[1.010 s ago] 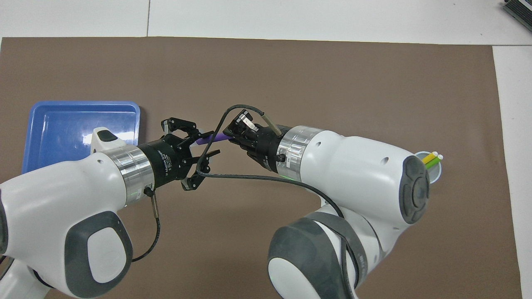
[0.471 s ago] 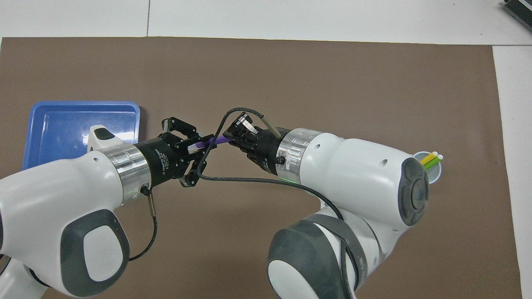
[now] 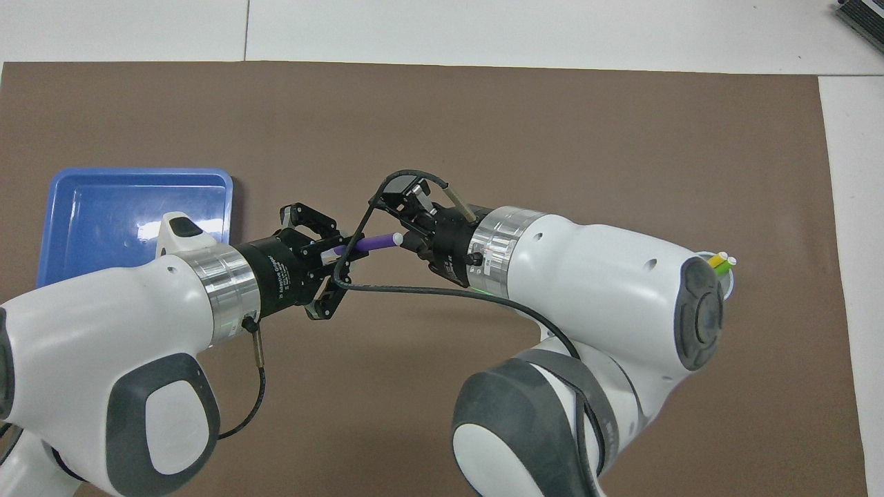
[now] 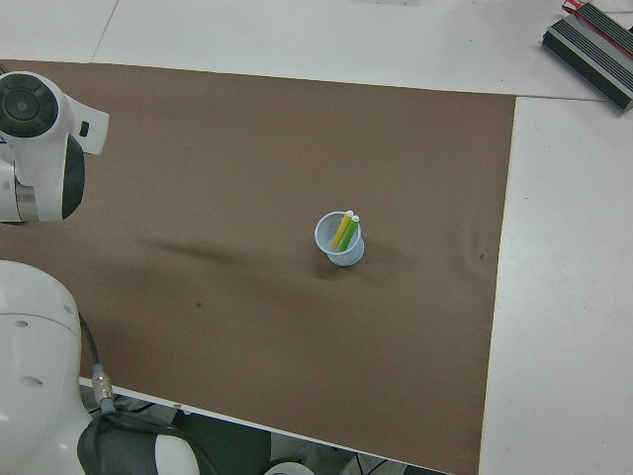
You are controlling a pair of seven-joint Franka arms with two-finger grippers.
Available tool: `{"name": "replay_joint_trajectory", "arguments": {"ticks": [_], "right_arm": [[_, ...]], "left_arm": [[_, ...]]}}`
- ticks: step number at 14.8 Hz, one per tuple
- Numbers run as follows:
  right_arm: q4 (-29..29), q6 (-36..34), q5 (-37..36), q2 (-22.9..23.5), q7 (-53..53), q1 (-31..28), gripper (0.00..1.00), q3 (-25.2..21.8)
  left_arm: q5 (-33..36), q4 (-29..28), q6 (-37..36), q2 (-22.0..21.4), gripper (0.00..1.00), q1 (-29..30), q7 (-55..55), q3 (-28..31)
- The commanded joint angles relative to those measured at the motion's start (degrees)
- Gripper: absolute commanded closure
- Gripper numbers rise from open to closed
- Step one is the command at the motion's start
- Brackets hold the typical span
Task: Right arm passes pens to left for tray arrangement
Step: 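Close the left gripper on the pen and open the right gripper, then place the purple pen in the tray while the right gripper returns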
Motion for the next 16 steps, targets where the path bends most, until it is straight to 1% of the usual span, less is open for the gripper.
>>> {"name": "replay_joint_trajectory", "arguments": {"ticks": [1,4,5,8,10,13,14,16], "right_arm": [[0.43,-3.73,1.01,-0.37,-5.14,-2.25,0.0,0.13],[0.35,-12.76,0.14,-1.16,-17.77,-6.46,0.0,-0.04],[0.35,-16.54,-0.39,-1.42,-23.04,-8.48,0.0,-0.04],[0.0,-27.09,-3.11,-2.65,-38.08,-14.89,0.0,0.04],[-0.27,-33.25,-8.1,-3.18,-46.86,-19.03,0.0,0.05],[-1.58,-38.62,-17.15,-4.41,-64.0,-23.16,0.0,0.05],[-2.8,-39.16,-19.36,-5.02,-69.79,-24.74,0.0,0.05],[-5.0,-38.9,-20.43,-5.55,-85.15,-28.17,0.0,0.05]], "left_arm": [[-0.22,-0.51,-2.19,-1.33,1.0,-0.15,3.14,0.54],[0.04,-0.51,-8.15,-1.59,1.0,0.9,14.46,0.97],[0.65,-0.42,-10.61,-1.68,1.0,2.47,19.02,0.98],[6.62,1.42,-22.28,-2.21,1.0,7.83,35.36,0.98],[10.92,2.82,-28.1,-2.21,1.0,11.08,44.86,0.98],[16.89,3.27,-33.03,-2.3,1.0,14.43,57.7,1.24],[19.7,3.79,-34.61,-2.3,1.0,15.22,61.74,1.33],[24.37,4.41,-36.82,-2.21,1.0,17.59,71.05,1.33]]}}
